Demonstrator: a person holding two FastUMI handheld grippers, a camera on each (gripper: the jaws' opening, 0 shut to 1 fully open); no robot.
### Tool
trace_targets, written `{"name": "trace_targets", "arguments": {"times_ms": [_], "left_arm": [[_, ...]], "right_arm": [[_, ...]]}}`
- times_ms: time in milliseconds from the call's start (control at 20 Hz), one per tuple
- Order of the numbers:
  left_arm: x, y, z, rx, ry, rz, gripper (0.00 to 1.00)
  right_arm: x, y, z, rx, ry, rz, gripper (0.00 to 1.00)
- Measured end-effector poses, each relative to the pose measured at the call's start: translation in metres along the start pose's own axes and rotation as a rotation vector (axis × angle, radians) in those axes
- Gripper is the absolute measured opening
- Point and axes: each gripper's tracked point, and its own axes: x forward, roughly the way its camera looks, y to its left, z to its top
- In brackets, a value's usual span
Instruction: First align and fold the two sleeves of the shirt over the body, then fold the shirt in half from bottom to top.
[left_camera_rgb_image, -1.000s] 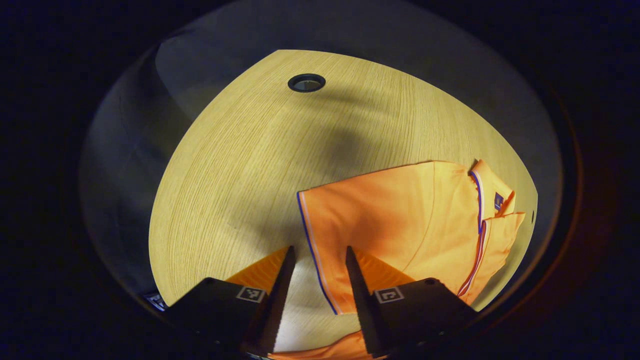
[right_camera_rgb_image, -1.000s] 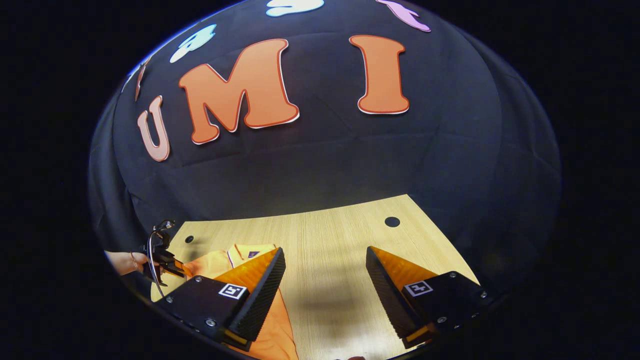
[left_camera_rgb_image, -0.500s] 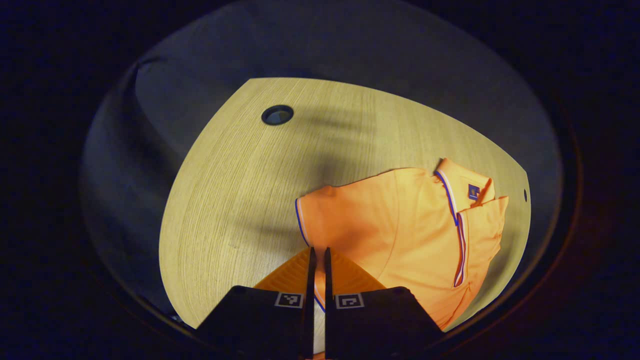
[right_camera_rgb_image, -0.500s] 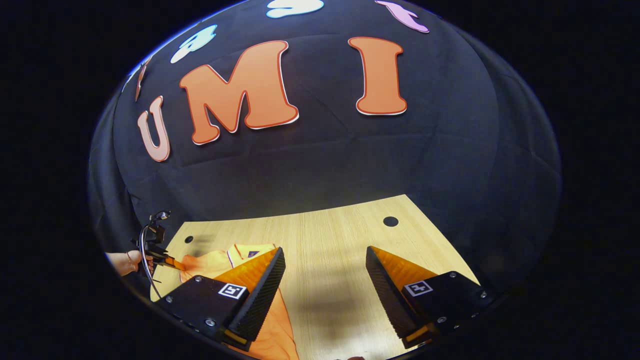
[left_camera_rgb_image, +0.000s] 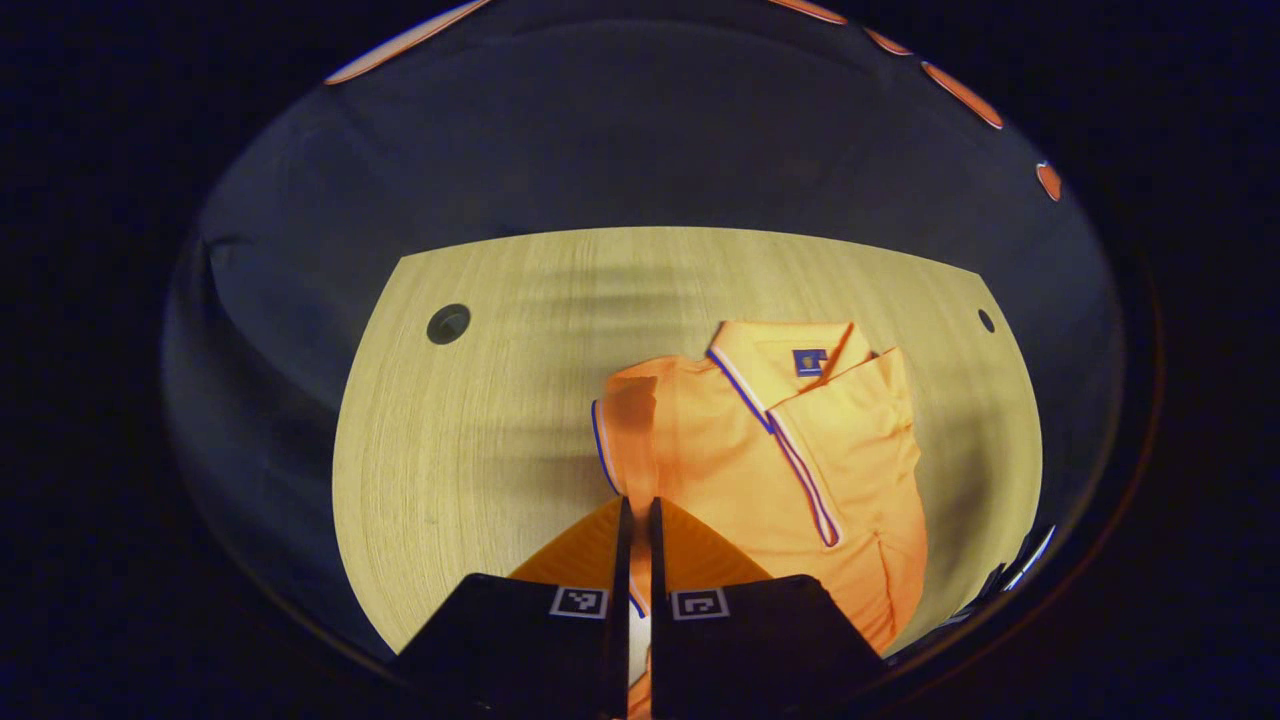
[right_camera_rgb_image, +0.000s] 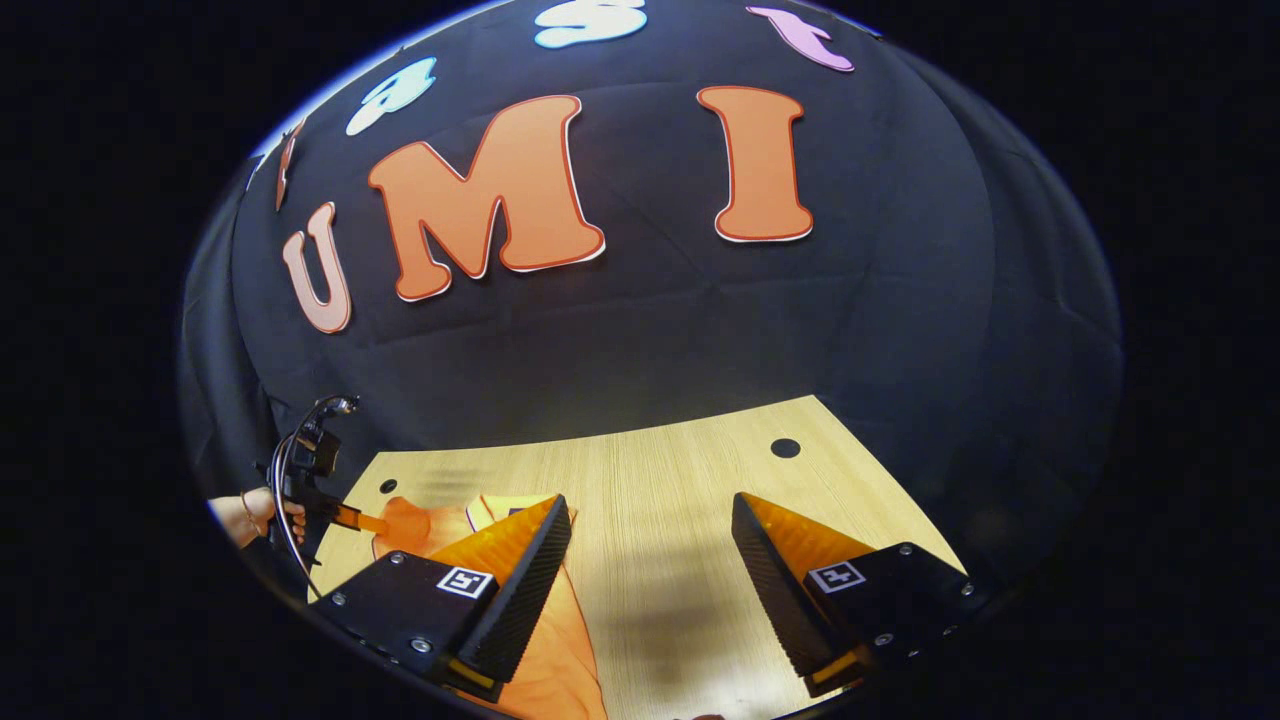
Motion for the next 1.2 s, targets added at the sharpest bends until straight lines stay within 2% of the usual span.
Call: {"name": "trace_targets", "arguments": {"times_ms": [250,500,900,1000,1100,1200], "left_arm": [[0.004,-0.062,-0.002,0.026,0.014,-0.082,0.09],[0.011,-0.116,-0.001,0.07,0.03,-0.134,0.09],[0.038,-0.17,-0.015,0.061,0.078,-0.198,0.09],[0.03,-0.18,-0.011,0.031,0.073,-0.237,0.19],[0.032,-0.186,-0.014,0.019,0.073,-0.254,0.46],[0.025,-0.182,-0.015,0.015,0.054,-0.244,0.85]], "right_arm": [[-0.007,-0.01,-0.003,0.011,0.004,-0.008,0.99],[-0.012,-0.024,-0.014,0.025,0.024,-0.023,0.99],[-0.014,-0.035,-0.026,0.033,0.057,-0.033,0.99],[-0.014,-0.037,-0.03,0.036,0.067,-0.035,0.99],[-0.013,-0.034,-0.034,0.038,0.081,-0.031,0.99],[-0.01,-0.031,-0.037,0.038,0.091,-0.025,0.99]]}}
